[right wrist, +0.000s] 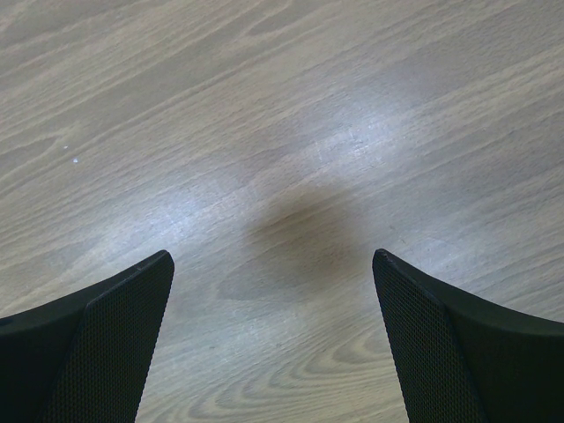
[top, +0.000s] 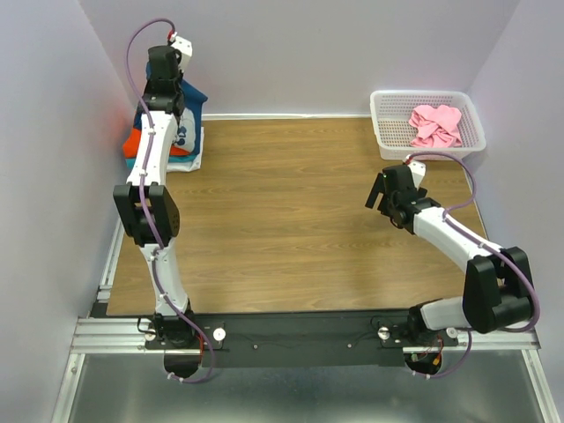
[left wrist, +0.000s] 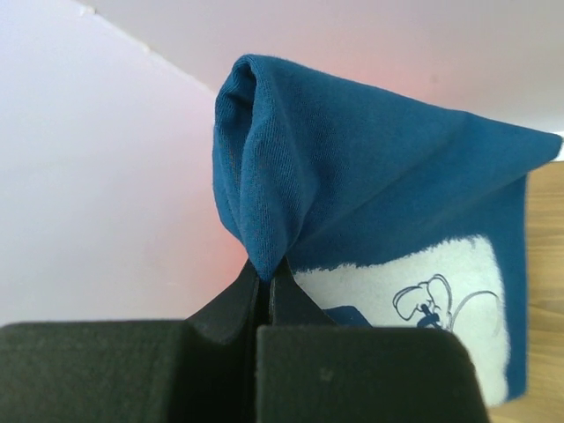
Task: Fold and stack the t-shirts
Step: Neatly place the folded tshirt to the corner, then reset both grippers
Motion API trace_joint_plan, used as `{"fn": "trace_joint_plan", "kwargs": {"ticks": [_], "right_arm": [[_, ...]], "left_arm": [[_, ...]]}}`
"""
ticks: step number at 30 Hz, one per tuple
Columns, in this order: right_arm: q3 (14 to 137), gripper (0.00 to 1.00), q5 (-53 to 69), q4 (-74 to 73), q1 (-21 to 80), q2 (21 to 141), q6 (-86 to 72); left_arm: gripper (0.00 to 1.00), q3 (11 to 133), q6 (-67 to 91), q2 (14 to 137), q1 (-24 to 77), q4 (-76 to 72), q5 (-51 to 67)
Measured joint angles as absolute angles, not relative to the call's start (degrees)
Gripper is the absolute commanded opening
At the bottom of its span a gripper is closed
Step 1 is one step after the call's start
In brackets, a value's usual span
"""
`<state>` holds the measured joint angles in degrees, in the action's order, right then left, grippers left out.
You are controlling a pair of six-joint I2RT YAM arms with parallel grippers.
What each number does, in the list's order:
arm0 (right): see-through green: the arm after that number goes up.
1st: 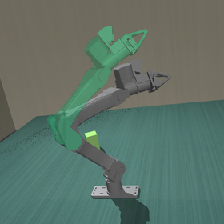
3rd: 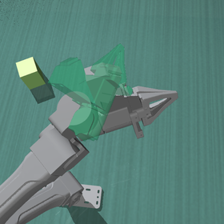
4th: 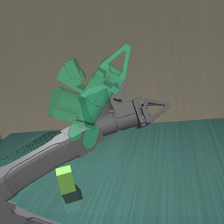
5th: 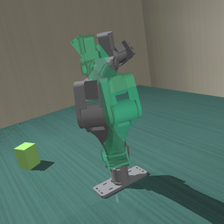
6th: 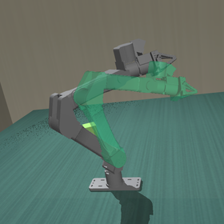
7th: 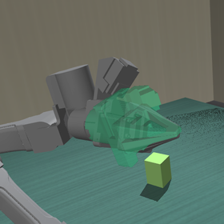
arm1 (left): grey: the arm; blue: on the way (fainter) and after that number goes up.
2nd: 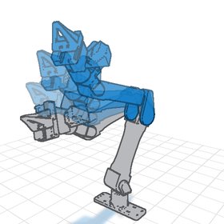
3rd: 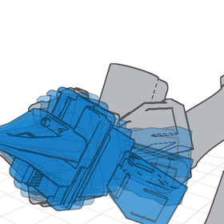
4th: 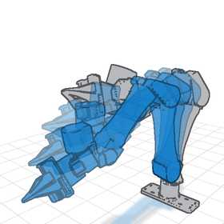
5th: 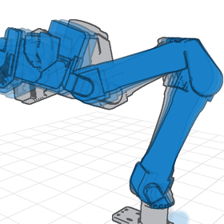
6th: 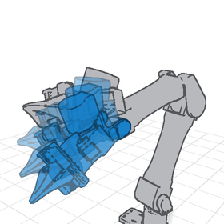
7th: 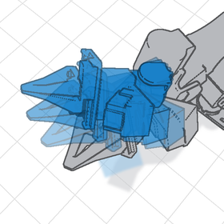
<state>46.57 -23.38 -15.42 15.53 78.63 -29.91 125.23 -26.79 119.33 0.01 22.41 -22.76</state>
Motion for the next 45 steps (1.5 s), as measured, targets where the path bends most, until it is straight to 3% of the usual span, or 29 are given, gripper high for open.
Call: {"fn": "trace_joint_plan", "kwargs": {"ticks": [23, 25, 26, 27, 28, 30, 34, 45], "right_arm": [[48.05, 1.00, -23.31, -16.75, 15.53, 81.62, -29.82], [48.51, 1.00, -23.31, -16.80, 15.53, 81.62, -29.56], [48.69, 1.00, -23.33, -16.80, 15.53, 81.62, -29.43], [48.84, 1.00, -23.33, -16.80, 15.53, 81.58, -29.26], [48.95, 1.00, -23.33, -16.80, 15.53, 81.52, -29.04], [49.17, 1.00, -23.35, -16.86, 15.53, 81.38, -28.77], [49.47, 1.00, -23.33, -16.91, 15.53, 80.93, -28.38], [50.52, 1.00, -23.31, -18.00, 15.53, 77.14, -28.18]], "left_arm": [[0.00, 127.81, -31.70, 134.28, -7.53, 11.16, -19.90], [0.19, 127.81, -31.53, 134.61, -8.10, 10.48, -19.84], [0.38, 127.81, -31.33, 134.74, -8.32, 10.26, -19.73], [0.70, 127.81, -31.33, 134.93, -8.51, 10.02, -19.62], [0.78, 127.81, -30.81, 135.04, -8.67, 9.89, -19.64], [0.80, 127.81, -30.30, 135.31, -8.91, 9.08, -19.62], [0.98, 127.90, -28.84, 135.35, -9.32, 8.58, -19.90], [0.98, 124.55, -14.76, 128.14, -9.76, 11.51, -12.93]]}}
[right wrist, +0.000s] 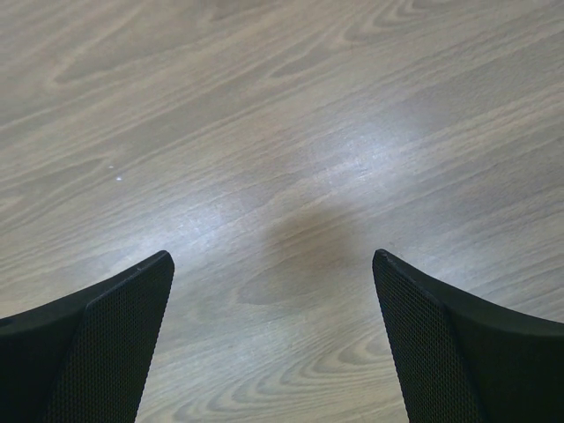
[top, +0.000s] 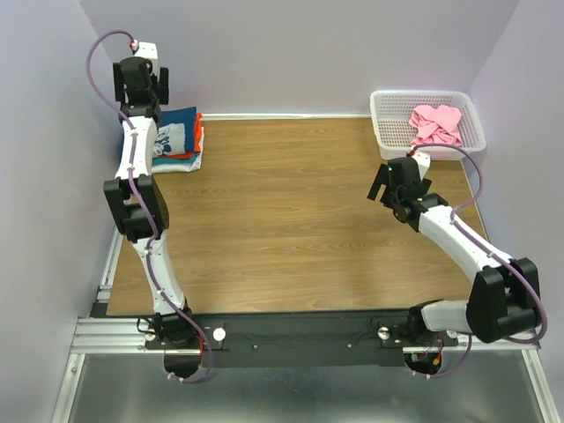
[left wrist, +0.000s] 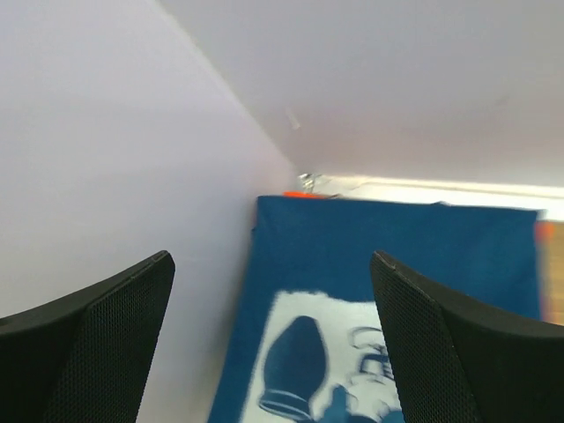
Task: Fold and stack the t-shirts
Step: Reset both grippers
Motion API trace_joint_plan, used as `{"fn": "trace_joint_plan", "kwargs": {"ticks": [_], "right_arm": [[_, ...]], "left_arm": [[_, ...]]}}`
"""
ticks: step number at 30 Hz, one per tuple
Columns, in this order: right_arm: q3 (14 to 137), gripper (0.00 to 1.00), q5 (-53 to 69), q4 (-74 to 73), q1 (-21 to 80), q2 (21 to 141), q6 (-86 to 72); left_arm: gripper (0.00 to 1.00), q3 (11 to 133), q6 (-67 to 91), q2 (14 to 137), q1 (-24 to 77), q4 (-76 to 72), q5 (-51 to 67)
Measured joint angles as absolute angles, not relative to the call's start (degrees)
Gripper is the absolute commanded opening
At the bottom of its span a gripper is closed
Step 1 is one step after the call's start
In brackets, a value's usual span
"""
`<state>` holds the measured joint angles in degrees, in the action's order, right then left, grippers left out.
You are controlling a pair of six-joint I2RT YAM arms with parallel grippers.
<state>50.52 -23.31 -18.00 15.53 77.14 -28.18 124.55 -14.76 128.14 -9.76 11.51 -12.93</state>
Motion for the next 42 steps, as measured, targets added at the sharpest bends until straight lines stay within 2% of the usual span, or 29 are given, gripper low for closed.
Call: {"fn": "trace_joint_plan", "kwargs": {"ticks": [9, 15, 19, 37, 41, 42], "right_arm": [[50.52, 1.00, -21.52, -18.15, 15.53, 72.44, -28.53], [50.52, 1.00, -20.86, -18.15, 15.53, 72.47, -28.67], [50.50, 1.00, -20.69, -18.17, 15.53, 72.49, -28.64], [50.41, 1.00, -20.88, -18.17, 15.53, 74.22, -28.42], [50.26, 1.00, -21.19, -18.22, 15.53, 73.67, -28.42], [50.02, 1.00, -21.30, -18.24, 15.53, 73.12, -28.42]], "left_arm": [[0.98, 109.78, 2.39, 111.44, -9.32, 8.19, 2.07], [0.98, 98.13, 9.54, 111.81, -8.47, 4.91, 11.42], [0.98, 94.52, 12.53, 115.70, -8.16, 4.38, 15.92], [0.98, 89.30, 17.15, 119.39, -7.99, -0.56, 20.27], [0.98, 85.06, 17.12, 113.23, -7.11, 0.16, 19.42], [0.98, 81.84, 17.15, 107.92, -6.39, 0.49, 18.59]]}}
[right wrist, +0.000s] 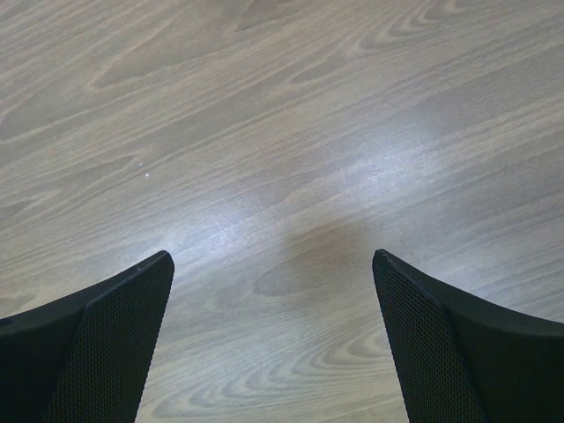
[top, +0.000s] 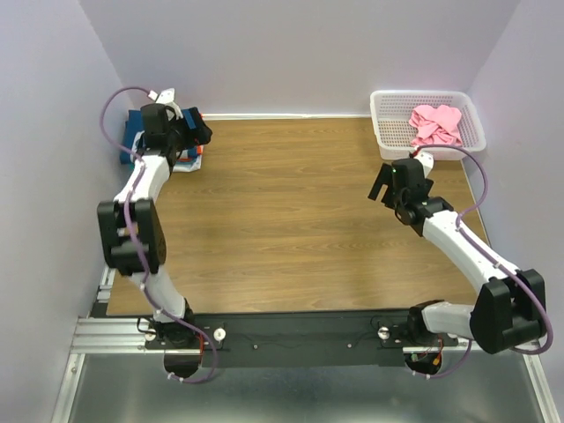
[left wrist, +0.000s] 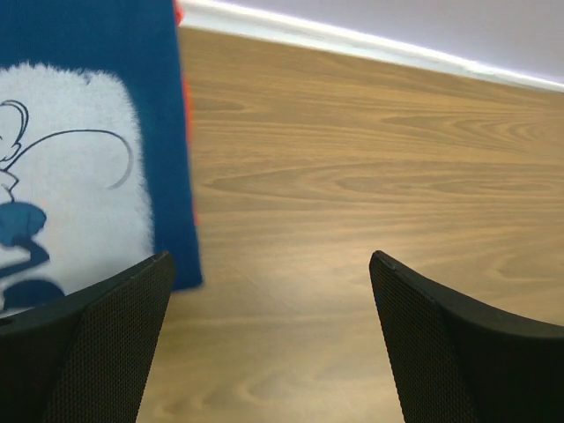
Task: Fold and stack the t-shirts
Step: Reset both grippers
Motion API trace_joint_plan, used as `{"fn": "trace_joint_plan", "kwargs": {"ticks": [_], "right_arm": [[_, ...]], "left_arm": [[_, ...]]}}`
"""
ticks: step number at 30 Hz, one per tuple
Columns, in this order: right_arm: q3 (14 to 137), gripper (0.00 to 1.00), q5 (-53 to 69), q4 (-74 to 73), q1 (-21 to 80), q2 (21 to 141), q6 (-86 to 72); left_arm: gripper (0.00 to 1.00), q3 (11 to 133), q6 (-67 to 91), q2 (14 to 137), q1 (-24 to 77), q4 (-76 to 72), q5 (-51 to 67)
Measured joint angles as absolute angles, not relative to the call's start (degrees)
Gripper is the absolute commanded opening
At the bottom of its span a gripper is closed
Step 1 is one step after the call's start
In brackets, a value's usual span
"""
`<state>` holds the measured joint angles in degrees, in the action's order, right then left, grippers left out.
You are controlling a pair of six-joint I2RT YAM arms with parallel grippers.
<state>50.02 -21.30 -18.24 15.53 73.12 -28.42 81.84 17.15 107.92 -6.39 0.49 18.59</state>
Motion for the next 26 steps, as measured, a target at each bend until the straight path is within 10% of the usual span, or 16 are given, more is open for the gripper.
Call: {"fn": "trace_joint_plan", "kwargs": {"ticks": [12, 26], "right_arm": [[40.99, 1.00, -19.00, -18.15, 15.53, 62.02, -29.87], [27.38, 1.00, -16.12, -14.57, 15.53, 47.31, -34.06]], "left_arm": [[0.98, 49.17, 23.14, 58.41, 13.52, -9.82, 0.64], [0.98, 25.28, 30.65, 46.09, 15.40, -6.81, -6.52]]}}
